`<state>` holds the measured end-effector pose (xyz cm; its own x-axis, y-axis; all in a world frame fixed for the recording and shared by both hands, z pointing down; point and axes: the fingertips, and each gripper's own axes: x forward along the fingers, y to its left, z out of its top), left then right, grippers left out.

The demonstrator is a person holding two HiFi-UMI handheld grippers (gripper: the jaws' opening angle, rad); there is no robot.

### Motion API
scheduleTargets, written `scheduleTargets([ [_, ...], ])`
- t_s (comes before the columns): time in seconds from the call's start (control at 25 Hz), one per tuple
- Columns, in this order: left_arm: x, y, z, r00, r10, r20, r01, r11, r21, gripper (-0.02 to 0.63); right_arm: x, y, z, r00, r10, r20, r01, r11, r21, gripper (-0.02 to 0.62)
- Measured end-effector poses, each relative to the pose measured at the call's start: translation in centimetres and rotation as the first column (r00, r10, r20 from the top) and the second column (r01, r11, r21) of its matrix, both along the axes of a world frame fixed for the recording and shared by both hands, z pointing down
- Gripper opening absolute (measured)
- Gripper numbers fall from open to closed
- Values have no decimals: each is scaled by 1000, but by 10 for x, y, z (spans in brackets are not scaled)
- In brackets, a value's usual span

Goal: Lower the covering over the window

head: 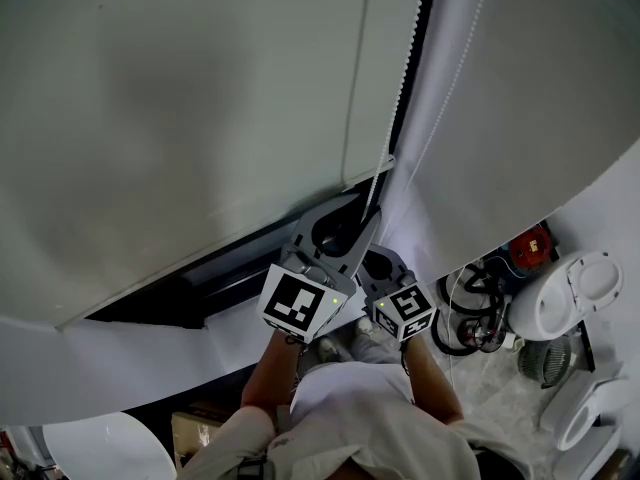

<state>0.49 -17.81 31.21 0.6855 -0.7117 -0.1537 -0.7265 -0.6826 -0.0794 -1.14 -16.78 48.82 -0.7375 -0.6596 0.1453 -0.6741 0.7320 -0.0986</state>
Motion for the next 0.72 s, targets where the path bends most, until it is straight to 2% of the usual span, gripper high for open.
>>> scheduleTargets([
  [0.04,1,-1,-1,1000,-3,-2,3,1000,6,73,0,1,0,1000,-1,-1,1,1000,1,-3],
  [0.08,2,-2,-2,1000,-9,-6,9,1000,16,20,-1,1,0,1000,-1,-1,1,1000,2,-3],
  [0.2,2,0,-1,999,-27,-24,28,999,43,14,-2,2,1,1000,-2,-7,2,1000,0,-3],
  [0.32,3,1,9,999,-38,12,37,998,44,14,-2,0,10,999,-5,-39,4,1000,-13,-3],
  [0.56,-1,-3,51,998,-53,36,55,997,-60,14,-7,1,47,995,-21,-93,13,996,-86,-3],
  [0.72,-3,-4,73,997,-59,53,64,993,-98,14,-10,0,69,993,-30,-117,15,992,-128,-3],
])
